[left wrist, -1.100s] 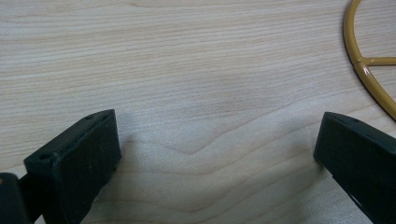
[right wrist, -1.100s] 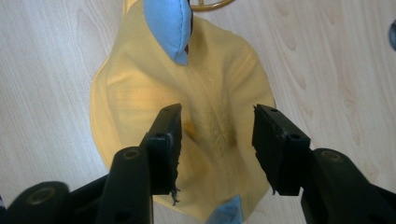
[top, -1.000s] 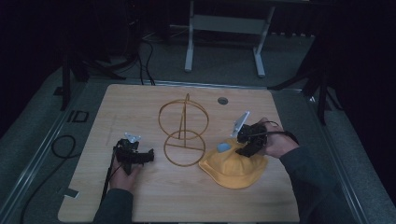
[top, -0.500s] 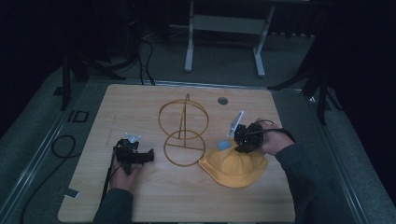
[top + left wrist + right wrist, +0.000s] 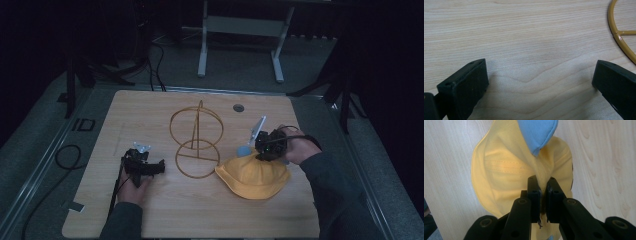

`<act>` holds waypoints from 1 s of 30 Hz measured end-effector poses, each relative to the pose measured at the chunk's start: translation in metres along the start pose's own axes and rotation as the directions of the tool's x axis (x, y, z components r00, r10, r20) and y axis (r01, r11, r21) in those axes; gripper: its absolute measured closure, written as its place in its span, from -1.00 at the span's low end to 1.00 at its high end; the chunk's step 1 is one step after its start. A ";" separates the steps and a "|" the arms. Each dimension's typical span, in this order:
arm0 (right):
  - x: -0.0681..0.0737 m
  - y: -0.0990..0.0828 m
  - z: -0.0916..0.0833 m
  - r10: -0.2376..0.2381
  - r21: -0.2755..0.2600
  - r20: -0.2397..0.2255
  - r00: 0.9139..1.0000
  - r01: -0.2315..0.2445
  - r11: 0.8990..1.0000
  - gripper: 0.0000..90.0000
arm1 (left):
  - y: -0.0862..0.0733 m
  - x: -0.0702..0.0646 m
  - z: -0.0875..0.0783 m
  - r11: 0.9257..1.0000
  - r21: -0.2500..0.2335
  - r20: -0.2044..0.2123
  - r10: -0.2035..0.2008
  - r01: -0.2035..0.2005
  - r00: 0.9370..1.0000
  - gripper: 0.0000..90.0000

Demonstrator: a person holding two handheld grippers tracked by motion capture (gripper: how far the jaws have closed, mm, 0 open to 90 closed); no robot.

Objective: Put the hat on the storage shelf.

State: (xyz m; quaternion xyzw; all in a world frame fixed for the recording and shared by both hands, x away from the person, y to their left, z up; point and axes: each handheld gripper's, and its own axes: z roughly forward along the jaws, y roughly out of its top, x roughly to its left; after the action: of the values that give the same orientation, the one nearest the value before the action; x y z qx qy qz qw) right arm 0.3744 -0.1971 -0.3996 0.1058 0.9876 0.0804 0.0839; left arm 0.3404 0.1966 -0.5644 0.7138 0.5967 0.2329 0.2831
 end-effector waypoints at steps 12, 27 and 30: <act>-0.011 -0.008 -0.021 0.040 -0.034 0.028 0.999 -0.039 0.999 0.86 | 0.000 0.000 0.000 1.000 -0.002 -0.001 -0.001 0.001 1.000 -0.99; -0.033 -0.016 -0.053 0.110 -0.095 0.054 0.993 -0.104 0.990 0.86 | 0.000 0.000 0.000 1.000 0.000 -0.001 0.002 -0.002 1.000 -0.99; -0.036 -0.018 -0.057 0.122 -0.107 0.060 0.991 -0.115 0.988 0.86 | 0.000 0.000 0.000 1.000 0.000 -0.001 0.002 -0.002 1.000 -0.99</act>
State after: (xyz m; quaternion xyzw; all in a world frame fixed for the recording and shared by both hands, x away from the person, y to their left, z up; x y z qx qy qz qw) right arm 0.3953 -0.2301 -0.3416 0.1626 0.9707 0.1325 0.1173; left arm 0.3405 0.1967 -0.5644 0.7143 0.5962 0.2334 0.2826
